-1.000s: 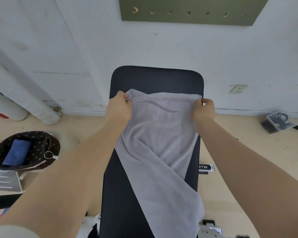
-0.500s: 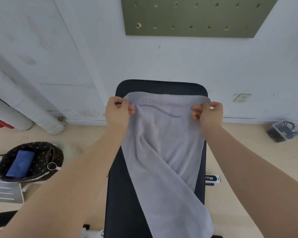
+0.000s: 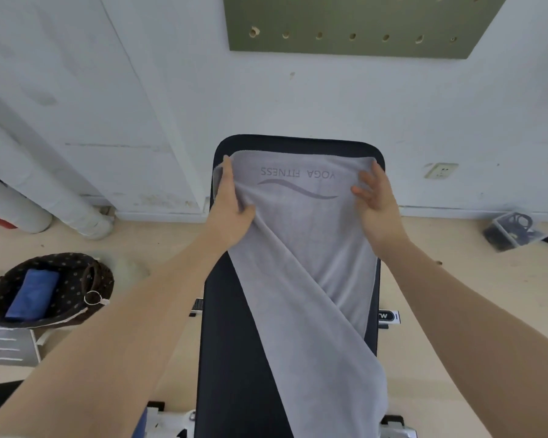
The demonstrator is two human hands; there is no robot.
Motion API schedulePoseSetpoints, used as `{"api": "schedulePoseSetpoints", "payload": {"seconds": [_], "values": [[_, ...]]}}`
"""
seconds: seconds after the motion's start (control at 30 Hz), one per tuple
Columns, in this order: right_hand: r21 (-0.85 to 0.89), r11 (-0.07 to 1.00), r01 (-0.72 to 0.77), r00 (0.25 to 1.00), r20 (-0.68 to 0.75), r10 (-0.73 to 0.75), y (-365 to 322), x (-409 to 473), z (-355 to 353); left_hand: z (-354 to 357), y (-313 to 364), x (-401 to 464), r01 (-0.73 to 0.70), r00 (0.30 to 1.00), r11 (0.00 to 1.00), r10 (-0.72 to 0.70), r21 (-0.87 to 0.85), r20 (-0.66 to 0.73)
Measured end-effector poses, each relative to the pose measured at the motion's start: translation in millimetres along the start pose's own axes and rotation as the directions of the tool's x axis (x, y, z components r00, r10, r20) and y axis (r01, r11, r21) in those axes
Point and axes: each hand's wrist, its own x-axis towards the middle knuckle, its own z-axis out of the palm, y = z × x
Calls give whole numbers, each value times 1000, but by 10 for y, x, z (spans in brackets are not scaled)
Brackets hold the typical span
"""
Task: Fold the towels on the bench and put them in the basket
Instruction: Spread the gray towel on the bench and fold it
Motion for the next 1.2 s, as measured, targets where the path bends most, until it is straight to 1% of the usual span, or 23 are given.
{"api": "schedulePoseSetpoints", "payload": {"seconds": [0.07, 0.1, 0.17, 0.2, 0.27, 0.33, 0.37, 0.4, 0.47, 0.57, 0.63, 0.67, 0.77, 0.83, 0.97, 1.07, 1.13, 1.2], "values": [[-70, 997, 45, 998, -28, -47, 22, -210, -19, -5, -44, -108, -50, 993, 998, 46, -39, -104], [-115, 992, 52, 997, -53, -59, 37, -340, -34, -25, -72, -188, -44, 985, 998, 35, -50, -171], [-207, 978, 10, 996, -84, -28, 115, -629, -71, -7, -138, -402, 29, 964, 998, -40, -47, -261], [-276, 961, -24, 996, -88, 0, 203, -781, -96, 43, -184, -542, 86, 958, 996, -87, -18, -274], [-414, 903, -113, 992, -99, 78, 435, -1128, -144, 185, -273, -900, 204, 957, 979, -196, 18, -214], [-492, 845, -210, 978, -110, 180, 671, -1495, -178, 321, -370, -1245, 291, 949, 956, -293, -31, -114], [-521, 819, -239, 971, -104, 217, 769, -1663, -180, 376, -399, -1385, 346, 934, 936, -350, -55, -73], [-554, 797, -240, 969, -83, 235, 862, -1814, -171, 428, -439, -1500, 400, 914, 914, -403, -64, -46], [-651, 738, -179, 975, -14, 223, 1024, -2066, -124, 503, -476, -1714, 494, 868, 867, -496, -65, -24], [-771, 631, -86, 967, 87, 238, 1170, -2315, -40, 649, -532, -2060, 579, 814, 815, -576, -33, 76], [-795, 605, -54, 960, 124, 249, 1211, -2384, -12, 788, -567, -2289, 630, 770, 777, -621, -15, 149], [-799, 600, -48, 958, 133, 254, 1218, -2394, -14, 868, -576, -2391, 651, 752, 759, -639, -23, 162], [-810, 586, -25, 952, 159, 261, 1228, -2389, -44, 1131, -547, -2580, 686, 725, 725, -674, -58, 142], [-813, 582, -4, 952, 175, 251, 1214, -2376, -68, 1304, -517, -2647, 701, 713, 704, -685, -115, 149], [-815, 578, 45, 950, 214, 229, 1138, -2236, -155, 1512, -439, -2712, 711, 696, 665, -711, -229, 95], [-839, 538, 85, 929, 262, 261, 1095, -2105, -196, 1452, -373, -2787, 667, 714, 652, -697, -361, 62], [-844, 530, 79, 914, 273, 298, 1083, -2076, -206, 1329, -386, -2900, 655, 723, 662, -690, -364, 45], [-850, 521, 77, 907, 277, 318, 1076, -2071, -210, 1162, -463, -3012, 654, 725, 686, -689, -319, 6]]}}
